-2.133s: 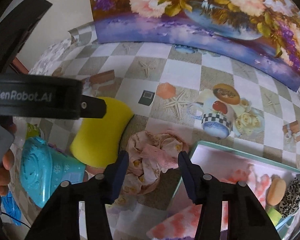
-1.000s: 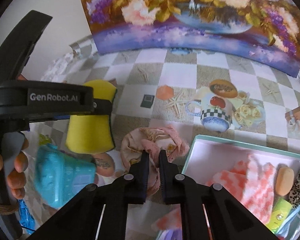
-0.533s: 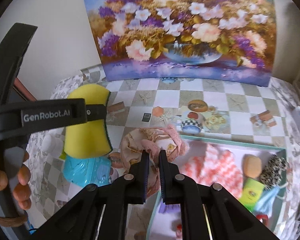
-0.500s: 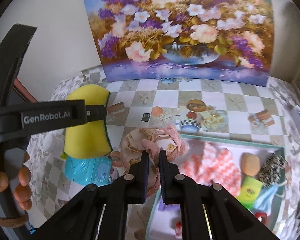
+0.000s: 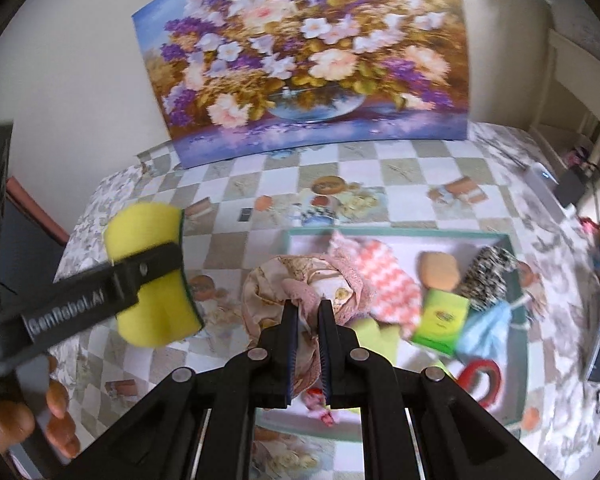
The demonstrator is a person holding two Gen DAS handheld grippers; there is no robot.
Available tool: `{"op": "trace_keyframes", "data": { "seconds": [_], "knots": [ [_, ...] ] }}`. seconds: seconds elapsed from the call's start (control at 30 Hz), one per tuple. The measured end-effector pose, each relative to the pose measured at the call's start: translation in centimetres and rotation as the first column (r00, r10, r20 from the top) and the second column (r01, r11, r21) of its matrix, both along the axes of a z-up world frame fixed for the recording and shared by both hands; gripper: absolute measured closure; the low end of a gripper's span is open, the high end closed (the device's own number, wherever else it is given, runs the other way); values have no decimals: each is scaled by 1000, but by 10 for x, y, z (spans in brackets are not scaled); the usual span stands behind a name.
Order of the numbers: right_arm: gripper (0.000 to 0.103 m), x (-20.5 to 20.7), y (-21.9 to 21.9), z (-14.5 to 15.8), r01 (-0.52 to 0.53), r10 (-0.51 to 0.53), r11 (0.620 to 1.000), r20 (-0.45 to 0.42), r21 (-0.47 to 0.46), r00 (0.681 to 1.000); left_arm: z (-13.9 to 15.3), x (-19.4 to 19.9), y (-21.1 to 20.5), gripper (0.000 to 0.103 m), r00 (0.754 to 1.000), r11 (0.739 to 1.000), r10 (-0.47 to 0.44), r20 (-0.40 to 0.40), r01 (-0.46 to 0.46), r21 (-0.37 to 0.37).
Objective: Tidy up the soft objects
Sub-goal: 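Carry the sponge with the left tool while the right tool carries the scrunchie to the tray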
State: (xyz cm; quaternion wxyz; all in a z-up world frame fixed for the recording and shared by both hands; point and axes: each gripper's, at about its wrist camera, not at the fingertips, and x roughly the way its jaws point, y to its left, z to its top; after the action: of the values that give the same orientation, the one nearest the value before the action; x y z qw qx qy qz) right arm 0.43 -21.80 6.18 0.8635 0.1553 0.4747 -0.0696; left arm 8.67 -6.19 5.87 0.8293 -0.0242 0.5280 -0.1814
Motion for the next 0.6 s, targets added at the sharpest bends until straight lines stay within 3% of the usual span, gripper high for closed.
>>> {"op": "trace_keyframes", "data": {
  "seconds": [0.43, 0.6],
  "knots": [
    [92, -45, -47, -13, 128, -127, 992, -18, 23, 992, -44, -46, -8, 42, 998, 995, 32, -47, -37, -97],
    [92, -50, -71, -20, 189, -188, 981, -40, 38, 981, -50, -45, -17, 42, 999, 997, 10, -50, -14, -79]
  ]
}}
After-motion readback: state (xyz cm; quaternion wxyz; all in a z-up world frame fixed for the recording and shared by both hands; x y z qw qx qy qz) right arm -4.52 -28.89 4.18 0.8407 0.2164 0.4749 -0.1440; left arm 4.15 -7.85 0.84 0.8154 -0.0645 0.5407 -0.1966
